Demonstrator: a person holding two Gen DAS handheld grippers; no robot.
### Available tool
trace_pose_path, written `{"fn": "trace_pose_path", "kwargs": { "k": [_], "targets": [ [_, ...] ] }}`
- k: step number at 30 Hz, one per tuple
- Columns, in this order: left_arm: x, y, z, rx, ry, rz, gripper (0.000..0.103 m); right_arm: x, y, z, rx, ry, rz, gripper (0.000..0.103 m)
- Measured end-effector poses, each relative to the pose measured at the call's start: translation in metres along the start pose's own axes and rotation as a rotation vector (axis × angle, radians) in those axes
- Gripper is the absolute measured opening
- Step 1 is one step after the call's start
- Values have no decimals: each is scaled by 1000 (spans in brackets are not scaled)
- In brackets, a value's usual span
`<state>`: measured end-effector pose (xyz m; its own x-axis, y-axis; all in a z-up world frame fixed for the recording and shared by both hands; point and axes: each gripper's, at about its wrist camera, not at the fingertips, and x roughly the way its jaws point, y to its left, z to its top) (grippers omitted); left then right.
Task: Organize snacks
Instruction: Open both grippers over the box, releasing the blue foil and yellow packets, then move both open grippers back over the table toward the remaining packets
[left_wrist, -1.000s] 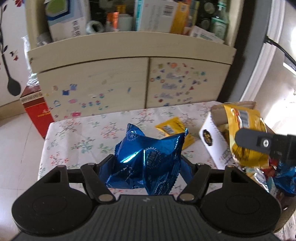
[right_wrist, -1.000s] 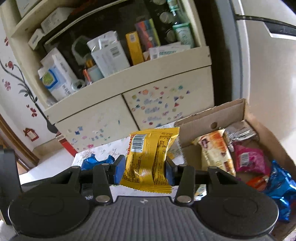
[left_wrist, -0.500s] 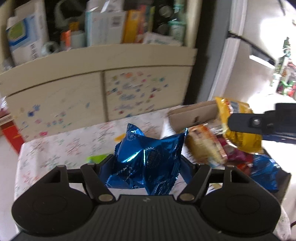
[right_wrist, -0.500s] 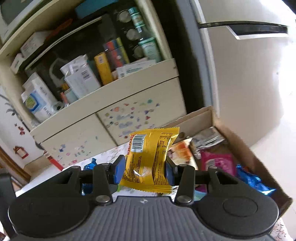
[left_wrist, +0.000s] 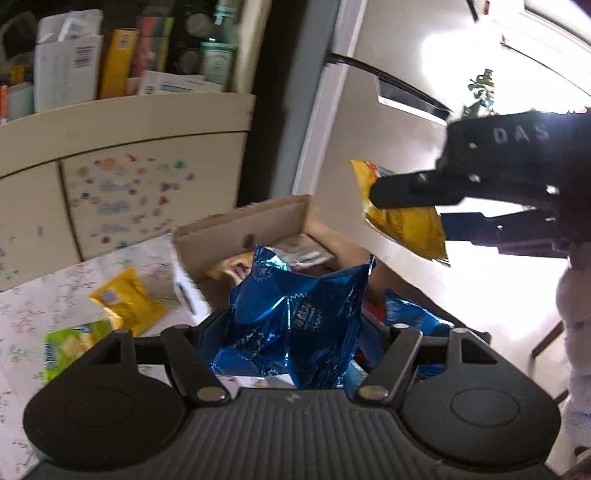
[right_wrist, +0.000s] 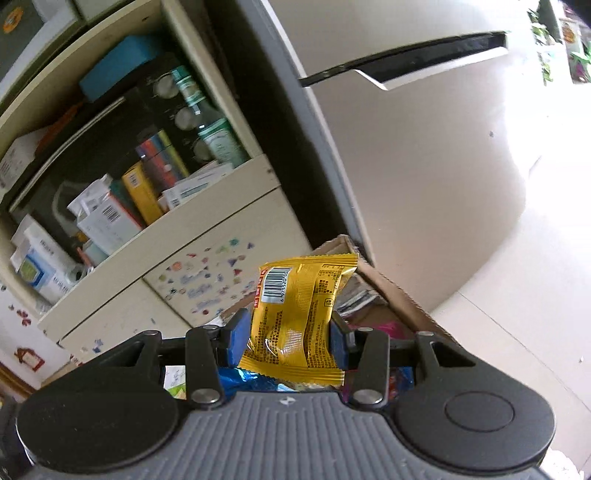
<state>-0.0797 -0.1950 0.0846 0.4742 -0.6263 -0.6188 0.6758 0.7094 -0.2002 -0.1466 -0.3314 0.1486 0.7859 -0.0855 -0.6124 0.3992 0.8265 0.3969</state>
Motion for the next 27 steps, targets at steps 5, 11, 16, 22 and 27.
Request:
{"fn": "trace_pose_path", "kwargs": {
  "k": [5, 11, 16, 22, 27],
  "targets": [
    [9, -13, 0, 27, 2, -42, 75, 0, -9, 2, 29, -6, -30, 52],
    [7, -25, -3, 66, -3, -94, 91, 6, -19, 2, 85, 11, -62, 59],
    [-7, -22, 5, 53, -46, -106, 94, 4, -20, 1, 97, 3, -53, 64],
    [-16, -7, 14, 5, -66, -60, 94, 8, -17, -1, 92, 18, -28, 67],
    [-24, 12, 18, -31, -75, -12, 94, 11, -10, -3, 71, 28, 8, 70]
  ]
}}
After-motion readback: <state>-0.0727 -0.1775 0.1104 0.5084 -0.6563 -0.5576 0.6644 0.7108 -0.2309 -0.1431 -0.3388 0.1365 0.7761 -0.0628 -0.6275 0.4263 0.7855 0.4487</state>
